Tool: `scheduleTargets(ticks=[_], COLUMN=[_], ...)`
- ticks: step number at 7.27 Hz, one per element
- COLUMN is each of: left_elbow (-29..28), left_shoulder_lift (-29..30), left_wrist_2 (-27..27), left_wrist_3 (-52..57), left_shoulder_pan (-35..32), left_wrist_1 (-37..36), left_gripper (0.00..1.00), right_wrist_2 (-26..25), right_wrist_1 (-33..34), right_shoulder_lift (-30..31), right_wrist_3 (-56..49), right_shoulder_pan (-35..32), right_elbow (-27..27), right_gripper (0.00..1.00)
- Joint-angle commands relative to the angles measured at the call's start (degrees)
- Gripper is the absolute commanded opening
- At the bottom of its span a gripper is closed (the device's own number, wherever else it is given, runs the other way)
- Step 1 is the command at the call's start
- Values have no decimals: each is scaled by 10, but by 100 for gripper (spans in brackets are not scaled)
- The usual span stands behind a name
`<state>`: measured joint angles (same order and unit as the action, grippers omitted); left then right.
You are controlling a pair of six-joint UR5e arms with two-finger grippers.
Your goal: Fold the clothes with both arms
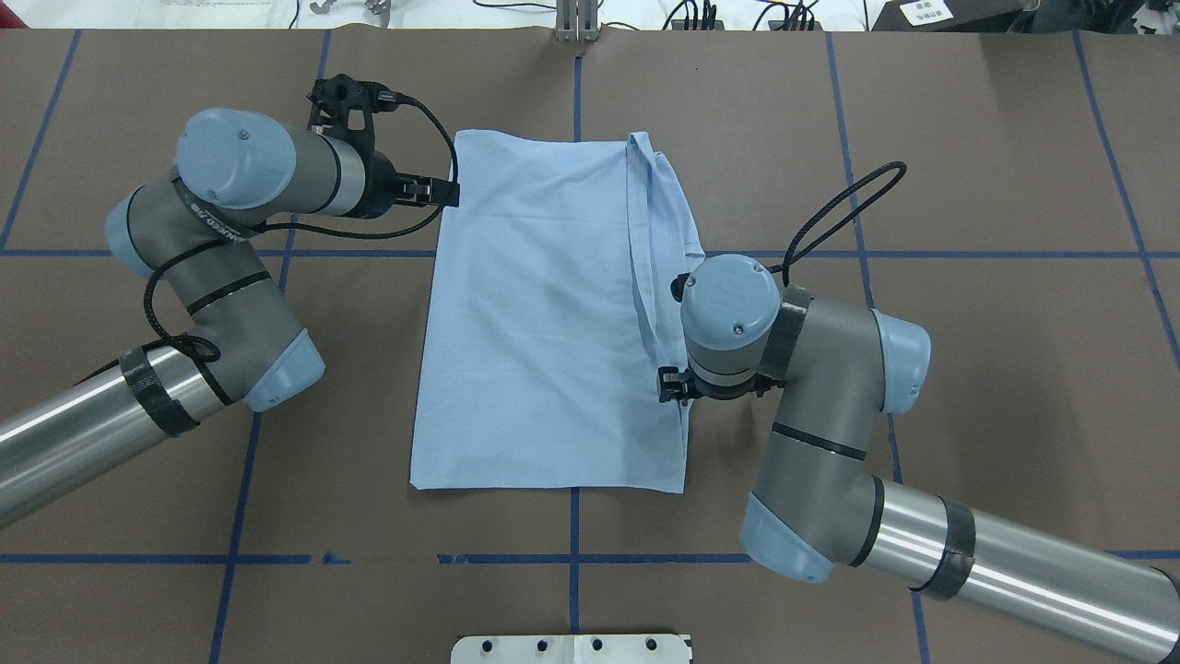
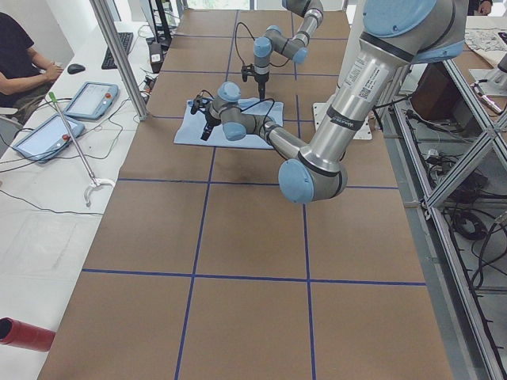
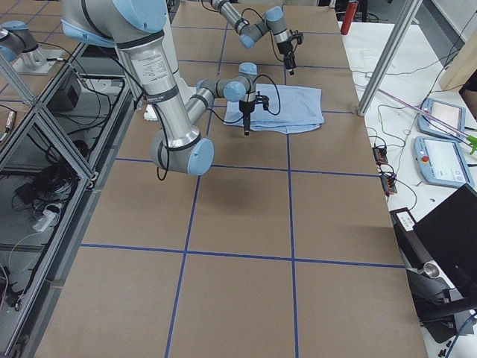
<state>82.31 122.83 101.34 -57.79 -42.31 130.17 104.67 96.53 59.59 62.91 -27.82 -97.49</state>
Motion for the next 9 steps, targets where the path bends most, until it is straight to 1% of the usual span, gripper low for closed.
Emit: scheduleTargets(ticks=[1, 2, 3, 5, 6, 7, 9], left_elbow=[0, 0, 0, 0, 0, 0, 0], left_shoulder_lift=[0, 0, 0, 0, -1, -1, -3], left_wrist_2=[0, 0, 0, 0, 0, 0, 0], left_wrist_3=[-2, -1, -1, 0, 1, 1, 4], left_shoulder_pan=[3, 3, 3, 3, 3, 3, 3], left_wrist_1=[0, 0, -1, -1, -1, -1, -1], left_gripper=[100, 100, 100, 100, 100, 100, 100], right_wrist_2=[4, 19, 16, 14, 14, 14, 15], right_wrist_1=[1, -1, 0, -6, -6, -7, -26], right_shoulder_lift=[13, 5, -26, -130, -172, -200, -203], right_wrist_3=[-9, -10, -15, -21, -30, -31, -30], right_shoulder_pan=[-19, -36, -46, -72, -77, -76, -76], right_elbow=[-21, -28, -8, 120, 181, 227, 244], right_gripper=[100, 100, 100, 100, 100, 100, 100])
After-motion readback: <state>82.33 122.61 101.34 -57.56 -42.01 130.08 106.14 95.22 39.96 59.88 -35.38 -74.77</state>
